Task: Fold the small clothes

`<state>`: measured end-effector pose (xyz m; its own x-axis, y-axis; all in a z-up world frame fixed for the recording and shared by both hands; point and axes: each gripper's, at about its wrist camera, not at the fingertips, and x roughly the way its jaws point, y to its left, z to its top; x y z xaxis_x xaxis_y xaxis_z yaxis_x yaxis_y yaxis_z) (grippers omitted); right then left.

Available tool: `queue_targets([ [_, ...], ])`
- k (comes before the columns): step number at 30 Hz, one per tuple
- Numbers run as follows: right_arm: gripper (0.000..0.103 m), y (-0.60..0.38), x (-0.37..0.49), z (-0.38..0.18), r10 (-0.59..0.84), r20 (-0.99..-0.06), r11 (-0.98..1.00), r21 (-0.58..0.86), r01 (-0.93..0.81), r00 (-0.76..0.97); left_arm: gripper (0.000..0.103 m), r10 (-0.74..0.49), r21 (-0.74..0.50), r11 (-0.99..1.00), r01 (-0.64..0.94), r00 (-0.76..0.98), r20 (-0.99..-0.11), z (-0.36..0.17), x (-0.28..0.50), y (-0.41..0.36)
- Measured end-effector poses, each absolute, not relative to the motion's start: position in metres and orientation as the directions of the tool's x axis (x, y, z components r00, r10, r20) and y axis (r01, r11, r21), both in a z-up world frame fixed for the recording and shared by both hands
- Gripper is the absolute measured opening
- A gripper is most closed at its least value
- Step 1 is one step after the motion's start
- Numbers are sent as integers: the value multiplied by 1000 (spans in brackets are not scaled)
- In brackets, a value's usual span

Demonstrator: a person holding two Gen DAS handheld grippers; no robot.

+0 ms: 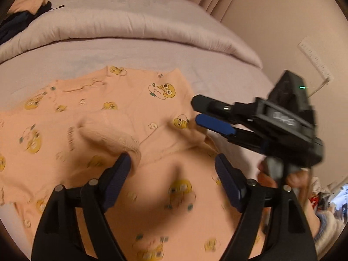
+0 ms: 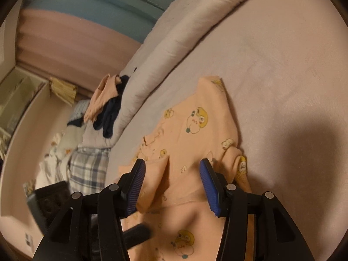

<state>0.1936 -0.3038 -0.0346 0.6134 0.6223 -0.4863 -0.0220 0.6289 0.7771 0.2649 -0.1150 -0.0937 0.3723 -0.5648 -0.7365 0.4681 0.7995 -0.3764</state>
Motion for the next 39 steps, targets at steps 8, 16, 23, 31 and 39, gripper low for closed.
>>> queue_targets([
  [8,52,-232,182,0,502,-619,863,402,-306,604,81,-493,-398,869,293,470,-732,-107,226,-23],
  [16,52,-147,189,-7,442,-705,847,124,-517,555,81,-412,-450,891,64,532,-740,-130,201,53],
  [23,22,-136,208,-30,331,-756,874,20,-485,565,81,-409,-479,878,11,538,-737,-136,185,86],
  [31,9,-217,212,1,446,-591,892,352,-282,672,81,-441,-510,860,26,541,-716,-133,180,89],
  [39,9,-294,213,-21,370,-606,880,472,-56,704,81,-446,-514,857,23,532,-720,-133,178,90],
])
